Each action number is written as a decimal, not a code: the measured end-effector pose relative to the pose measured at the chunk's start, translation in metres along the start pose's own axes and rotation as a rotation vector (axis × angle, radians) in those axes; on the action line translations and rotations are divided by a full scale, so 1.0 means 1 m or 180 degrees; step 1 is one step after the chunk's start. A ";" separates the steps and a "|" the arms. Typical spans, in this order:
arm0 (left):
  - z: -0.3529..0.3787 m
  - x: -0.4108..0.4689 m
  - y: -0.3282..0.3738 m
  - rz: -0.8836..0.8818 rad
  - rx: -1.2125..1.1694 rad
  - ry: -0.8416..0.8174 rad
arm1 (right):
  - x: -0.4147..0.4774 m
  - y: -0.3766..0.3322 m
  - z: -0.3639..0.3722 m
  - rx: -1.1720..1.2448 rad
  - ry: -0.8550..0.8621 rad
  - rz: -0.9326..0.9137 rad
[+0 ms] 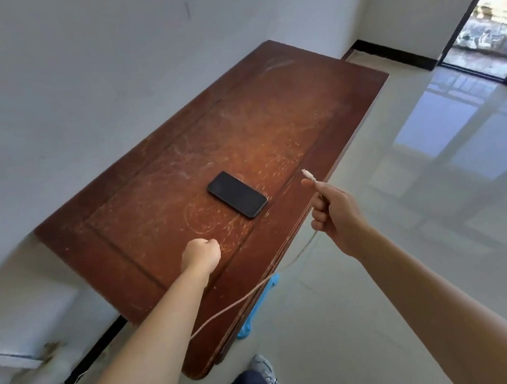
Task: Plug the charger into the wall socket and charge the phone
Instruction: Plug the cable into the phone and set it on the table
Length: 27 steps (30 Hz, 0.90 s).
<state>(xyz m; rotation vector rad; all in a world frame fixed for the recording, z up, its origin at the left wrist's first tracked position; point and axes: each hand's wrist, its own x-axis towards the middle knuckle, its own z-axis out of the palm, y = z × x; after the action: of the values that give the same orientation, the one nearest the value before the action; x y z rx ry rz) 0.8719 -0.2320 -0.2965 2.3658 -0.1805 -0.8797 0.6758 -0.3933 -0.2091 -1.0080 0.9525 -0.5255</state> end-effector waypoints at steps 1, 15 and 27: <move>0.008 0.007 0.012 -0.0115 -0.0094 -0.0012 | 0.013 -0.004 -0.004 -0.0112 -0.0037 0.0019; 0.105 0.091 0.140 -0.1089 0.0321 0.0905 | 0.173 -0.020 -0.059 -0.0327 -0.1009 0.0701; 0.133 0.116 0.162 -0.1315 0.0997 0.1559 | 0.249 -0.034 -0.053 -0.0480 -0.1494 0.1174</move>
<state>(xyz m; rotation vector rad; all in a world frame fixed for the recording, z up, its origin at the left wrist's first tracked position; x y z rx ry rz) 0.8898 -0.4658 -0.3454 2.8913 0.4085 -0.4368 0.7586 -0.6210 -0.2943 -1.0011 0.7348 0.0940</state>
